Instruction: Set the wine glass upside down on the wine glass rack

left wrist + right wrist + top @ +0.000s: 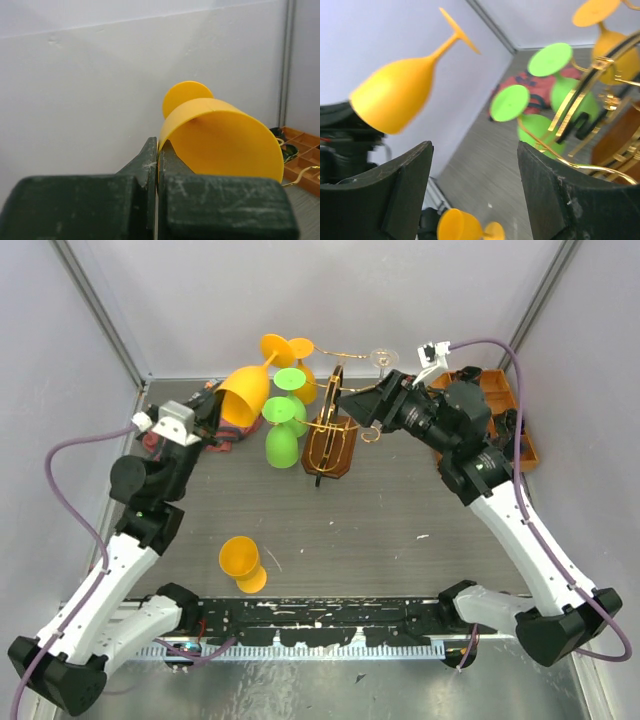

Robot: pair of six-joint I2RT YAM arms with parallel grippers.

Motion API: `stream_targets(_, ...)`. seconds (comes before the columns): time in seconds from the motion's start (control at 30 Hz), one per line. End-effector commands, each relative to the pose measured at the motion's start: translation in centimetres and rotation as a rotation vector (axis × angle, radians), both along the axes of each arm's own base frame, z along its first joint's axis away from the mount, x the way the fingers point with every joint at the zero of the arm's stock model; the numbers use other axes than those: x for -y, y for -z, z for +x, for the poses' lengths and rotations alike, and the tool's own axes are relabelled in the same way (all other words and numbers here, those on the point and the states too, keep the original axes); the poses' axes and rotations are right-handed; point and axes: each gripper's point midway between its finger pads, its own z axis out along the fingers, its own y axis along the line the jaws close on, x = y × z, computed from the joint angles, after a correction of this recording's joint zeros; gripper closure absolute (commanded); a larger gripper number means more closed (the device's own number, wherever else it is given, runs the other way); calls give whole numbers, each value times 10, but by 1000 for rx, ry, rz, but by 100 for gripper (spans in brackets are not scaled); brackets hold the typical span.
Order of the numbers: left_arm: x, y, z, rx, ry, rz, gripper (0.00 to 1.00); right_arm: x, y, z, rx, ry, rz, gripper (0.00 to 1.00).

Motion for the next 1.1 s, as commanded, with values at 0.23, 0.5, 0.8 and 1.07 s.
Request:
stream_targets(0.23, 6, -40, -57, 451, -19, -93, 100, -63, -73, -30, 114, -186, 372, 25)
stream_targets(0.5, 8, -27, -60, 469, -71, -68, 100, -88, -93, -24, 152, -252, 437, 25)
stream_targets(0.8, 1, -21, -64, 466, -80, -90, 100, -94, -116, -19, 215, -258, 480, 24)
stream_targets(1.07, 2, -18, -62, 461, -75, -118, 100, -101, -110, -8, 165, -237, 516, 26)
